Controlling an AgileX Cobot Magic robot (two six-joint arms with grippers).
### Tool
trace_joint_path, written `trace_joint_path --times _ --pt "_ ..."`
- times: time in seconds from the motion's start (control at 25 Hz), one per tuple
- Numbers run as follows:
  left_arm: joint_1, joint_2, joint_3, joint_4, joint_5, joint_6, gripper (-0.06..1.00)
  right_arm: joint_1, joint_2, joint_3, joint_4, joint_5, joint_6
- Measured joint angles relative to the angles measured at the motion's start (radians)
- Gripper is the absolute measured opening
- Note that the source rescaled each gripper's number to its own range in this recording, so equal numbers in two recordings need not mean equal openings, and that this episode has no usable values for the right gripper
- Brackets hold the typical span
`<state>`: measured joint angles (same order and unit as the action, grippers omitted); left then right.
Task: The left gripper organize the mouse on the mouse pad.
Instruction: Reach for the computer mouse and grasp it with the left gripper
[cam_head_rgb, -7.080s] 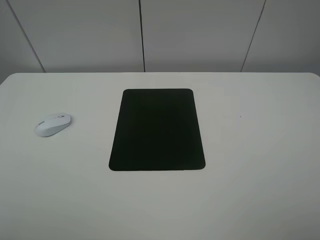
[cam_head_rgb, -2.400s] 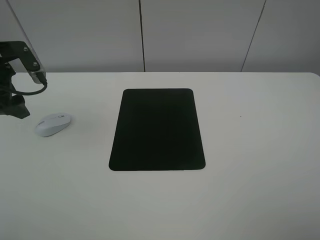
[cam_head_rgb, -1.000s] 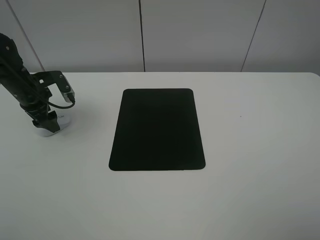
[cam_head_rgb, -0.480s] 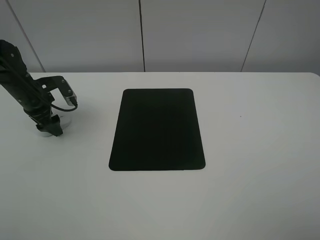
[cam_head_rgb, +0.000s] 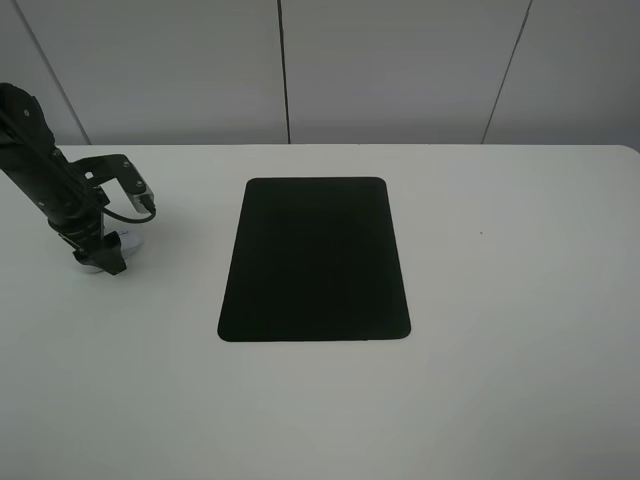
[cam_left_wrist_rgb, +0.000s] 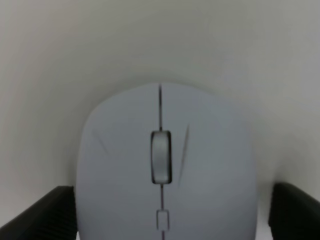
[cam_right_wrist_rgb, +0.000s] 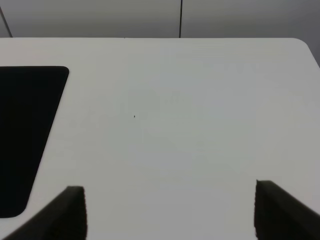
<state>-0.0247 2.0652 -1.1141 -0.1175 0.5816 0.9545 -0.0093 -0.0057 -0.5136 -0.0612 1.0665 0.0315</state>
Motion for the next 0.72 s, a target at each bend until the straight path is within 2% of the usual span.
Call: trace_joint_path --times 0.12,0.2,0.24,0.28,0.36,0.4,0.72 --pt "0.000 0.000 0.000 0.000 0.000 0.000 0.98 0.000 0.000 0.000 0.000 0.000 0.000" --pt "0.000 0.000 0.000 0.000 0.002 0.000 0.86 0.000 0.000 0.000 0.000 0.000 0.000" --pt "0.000 0.000 0.000 -0.002 0.003 0.000 0.75 0.000 0.000 0.000 0.000 0.000 0.000" --pt "0.000 0.000 0.000 -0.003 0.003 0.000 0.55 0.000 0.000 0.000 0.000 0.000 0.000" --pt "0.000 0.001 0.000 -0.008 0.001 0.000 0.04 0.000 0.000 0.000 0.001 0.000 0.000" --pt "0.000 0.001 0.000 -0.008 -0.002 0.000 0.00 0.000 0.000 0.000 0.001 0.000 0.000" --pt "0.000 0.001 0.000 -0.028 -0.009 0.000 0.00 0.000 0.000 0.000 0.001 0.000 0.000"
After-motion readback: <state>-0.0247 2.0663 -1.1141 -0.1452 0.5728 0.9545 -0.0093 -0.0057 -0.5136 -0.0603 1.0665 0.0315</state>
